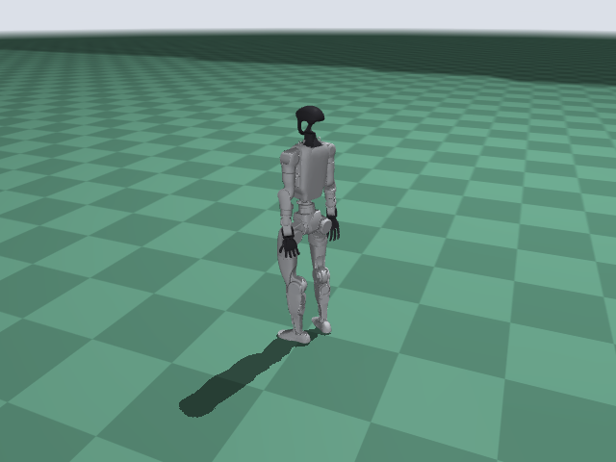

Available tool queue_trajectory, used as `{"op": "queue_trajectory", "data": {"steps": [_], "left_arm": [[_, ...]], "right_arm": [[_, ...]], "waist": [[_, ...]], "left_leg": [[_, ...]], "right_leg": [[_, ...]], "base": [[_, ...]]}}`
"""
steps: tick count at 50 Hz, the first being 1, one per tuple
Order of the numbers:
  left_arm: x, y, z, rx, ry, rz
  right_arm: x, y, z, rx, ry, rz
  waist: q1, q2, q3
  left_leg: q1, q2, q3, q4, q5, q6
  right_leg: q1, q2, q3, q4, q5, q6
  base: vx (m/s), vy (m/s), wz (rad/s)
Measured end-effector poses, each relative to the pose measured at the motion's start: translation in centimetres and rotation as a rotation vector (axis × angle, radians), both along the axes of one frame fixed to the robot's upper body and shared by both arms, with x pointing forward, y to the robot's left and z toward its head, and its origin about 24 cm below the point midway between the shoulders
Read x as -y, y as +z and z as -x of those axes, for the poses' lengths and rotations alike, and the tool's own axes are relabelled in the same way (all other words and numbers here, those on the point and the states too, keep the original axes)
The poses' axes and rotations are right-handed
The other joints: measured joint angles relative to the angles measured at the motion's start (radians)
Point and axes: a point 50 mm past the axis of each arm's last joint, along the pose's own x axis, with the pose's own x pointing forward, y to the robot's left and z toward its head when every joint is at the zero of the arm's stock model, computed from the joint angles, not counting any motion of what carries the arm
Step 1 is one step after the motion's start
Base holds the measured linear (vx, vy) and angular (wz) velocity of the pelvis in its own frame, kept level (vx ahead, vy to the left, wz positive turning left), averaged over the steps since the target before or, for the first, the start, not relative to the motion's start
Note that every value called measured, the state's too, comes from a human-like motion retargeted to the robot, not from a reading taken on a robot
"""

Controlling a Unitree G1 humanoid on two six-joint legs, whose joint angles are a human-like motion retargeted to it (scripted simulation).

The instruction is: Upper body actions

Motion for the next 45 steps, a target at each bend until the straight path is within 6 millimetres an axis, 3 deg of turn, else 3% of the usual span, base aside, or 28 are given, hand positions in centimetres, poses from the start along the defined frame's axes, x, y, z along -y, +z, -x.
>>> {"op": "queue_trajectory", "data": {"steps": [32, 45], "left_arm": [[0.1, 0.0, -0.2, 0.009, -0.005, 0.004], [-0.7, -0.1, -1.5, 0.043, -0.046, -0.013]], "right_arm": [[0.2, 0.0, -0.1, 0.003, -0.004, 0.006], [1.2, 0.2, -0.4, 0.03, -0.017, 0.028]], "waist": [[0.004, -0.004, 0.004], [0.013, -0.022, 0.029]], "left_leg": [[-0.008, -0.006, -0.006, 0.003, 0.005, 0.001], [-0.032, -0.04, -0.045, 0.005, 0.019, 0.023]], "right_leg": [[0.002, -0.008, -0.004, -0.002, -0.001, 0.005], [0.01, -0.038, -0.03, -0.004, 0.005, 0.019]], "base": [[0.0, 0.0, 0.0], [0.06, -0.02, 0.15]]}}
